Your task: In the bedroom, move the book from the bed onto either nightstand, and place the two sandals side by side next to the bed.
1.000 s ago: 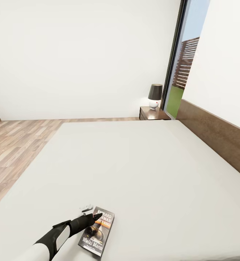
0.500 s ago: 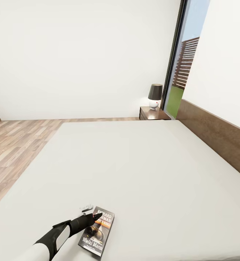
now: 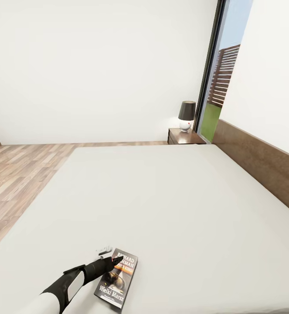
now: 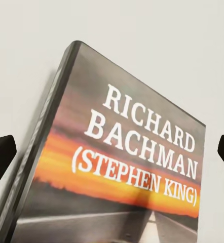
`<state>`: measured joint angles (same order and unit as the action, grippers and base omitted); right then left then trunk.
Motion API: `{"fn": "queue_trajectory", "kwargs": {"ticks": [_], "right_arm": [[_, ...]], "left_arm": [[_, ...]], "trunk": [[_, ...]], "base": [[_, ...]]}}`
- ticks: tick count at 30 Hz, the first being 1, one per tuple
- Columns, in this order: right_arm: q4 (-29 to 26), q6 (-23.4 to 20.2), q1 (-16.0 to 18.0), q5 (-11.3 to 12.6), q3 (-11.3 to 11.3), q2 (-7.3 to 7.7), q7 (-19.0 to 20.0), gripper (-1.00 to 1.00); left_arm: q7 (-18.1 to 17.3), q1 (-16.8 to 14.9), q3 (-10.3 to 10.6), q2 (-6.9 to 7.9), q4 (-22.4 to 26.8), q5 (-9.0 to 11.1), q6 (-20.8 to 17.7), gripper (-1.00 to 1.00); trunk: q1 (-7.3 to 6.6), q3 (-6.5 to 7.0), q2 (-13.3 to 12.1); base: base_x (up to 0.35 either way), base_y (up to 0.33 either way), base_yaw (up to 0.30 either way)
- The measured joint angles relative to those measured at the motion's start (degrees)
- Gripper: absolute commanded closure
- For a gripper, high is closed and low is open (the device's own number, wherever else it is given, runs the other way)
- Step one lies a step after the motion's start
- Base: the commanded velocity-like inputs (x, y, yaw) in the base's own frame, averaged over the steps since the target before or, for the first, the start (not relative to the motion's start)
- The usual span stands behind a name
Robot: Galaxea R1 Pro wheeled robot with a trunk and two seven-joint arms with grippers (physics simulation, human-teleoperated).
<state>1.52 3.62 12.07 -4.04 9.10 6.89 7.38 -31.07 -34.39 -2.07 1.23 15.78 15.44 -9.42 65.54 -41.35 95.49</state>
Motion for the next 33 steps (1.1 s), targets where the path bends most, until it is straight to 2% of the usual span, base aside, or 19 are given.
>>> {"fn": "queue_trajectory", "kwargs": {"ticks": [13,33], "right_arm": [[-0.01,-0.04,0.00,0.02,0.00,0.01,0.02,-1.00],[-0.02,-0.07,0.00,0.03,0.00,0.02,0.02,-1.00]], "left_arm": [[0.00,0.00,0.00,-0.01,0.00,0.00,0.00,-1.00],[-0.06,0.04,0.00,0.00,0.00,0.00,0.00,-1.00]], "trunk": [[0.00,0.00,0.00],[0.00,0.00,0.00]], "base": [[0.000,0.000,-0.012],[0.000,0.000,-0.072]]}}
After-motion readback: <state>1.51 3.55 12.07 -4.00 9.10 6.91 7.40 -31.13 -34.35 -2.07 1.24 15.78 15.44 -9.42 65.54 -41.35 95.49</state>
